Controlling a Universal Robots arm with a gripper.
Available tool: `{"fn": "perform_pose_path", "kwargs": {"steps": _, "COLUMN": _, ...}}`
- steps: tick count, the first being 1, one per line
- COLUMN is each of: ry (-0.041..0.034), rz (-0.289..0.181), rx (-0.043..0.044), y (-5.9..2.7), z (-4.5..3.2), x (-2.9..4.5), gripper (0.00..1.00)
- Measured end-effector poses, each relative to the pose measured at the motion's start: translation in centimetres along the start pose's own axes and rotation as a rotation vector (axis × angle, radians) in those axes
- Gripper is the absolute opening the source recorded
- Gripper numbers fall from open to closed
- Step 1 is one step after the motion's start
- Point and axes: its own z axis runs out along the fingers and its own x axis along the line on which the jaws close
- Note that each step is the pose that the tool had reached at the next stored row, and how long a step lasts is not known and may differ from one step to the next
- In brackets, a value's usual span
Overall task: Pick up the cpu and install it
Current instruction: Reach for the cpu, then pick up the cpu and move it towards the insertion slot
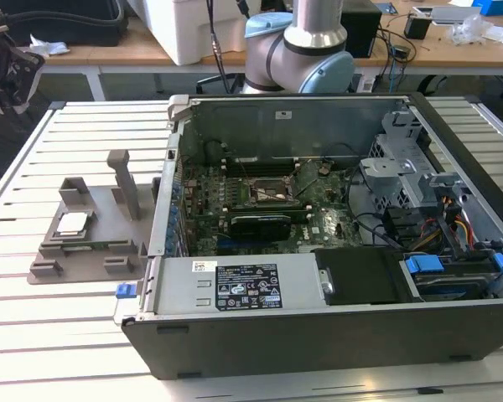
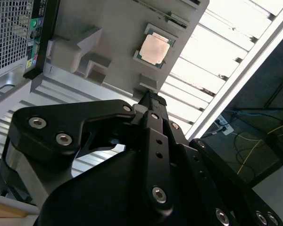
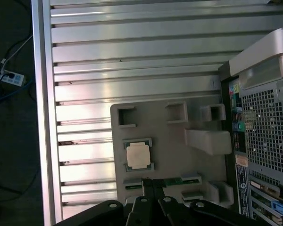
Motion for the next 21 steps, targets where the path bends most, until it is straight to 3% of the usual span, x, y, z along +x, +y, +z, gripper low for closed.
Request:
{"fn": "perform_pose_path", "kwargs": {"steps": 2, "ry": 0.0001, "rz": 0.0, "rx": 0.0, "y": 0.03, "z": 0.01, "x": 0.29, "gripper": 0.11}}
{"fn": "perform_pose_path", "kwargs": {"steps": 17, "ry": 0.0001, "rz": 0.0, "rx": 0.0001, "y": 0.03, "z": 0.0, "x": 0.34, "gripper": 0.11}}
{"fn": "perform_pose_path", "kwargs": {"steps": 19, "ry": 0.0001, "rz": 0.0, "rx": 0.0001, "y": 0.03, "z": 0.0, "x": 0.35, "gripper": 0.23}}
{"fn": "perform_pose_path", "kwargs": {"steps": 20, "ry": 0.0001, "rz": 0.0, "rx": 0.0001, "y": 0.03, "z": 0.01, "x": 0.35, "gripper": 0.23}}
{"fn": "perform_pose_path", "kwargs": {"steps": 21, "ry": 0.0, "rz": 0.0, "rx": 0.0, "y": 0.03, "z": 0.01, "x": 0.35, "gripper": 0.29}}
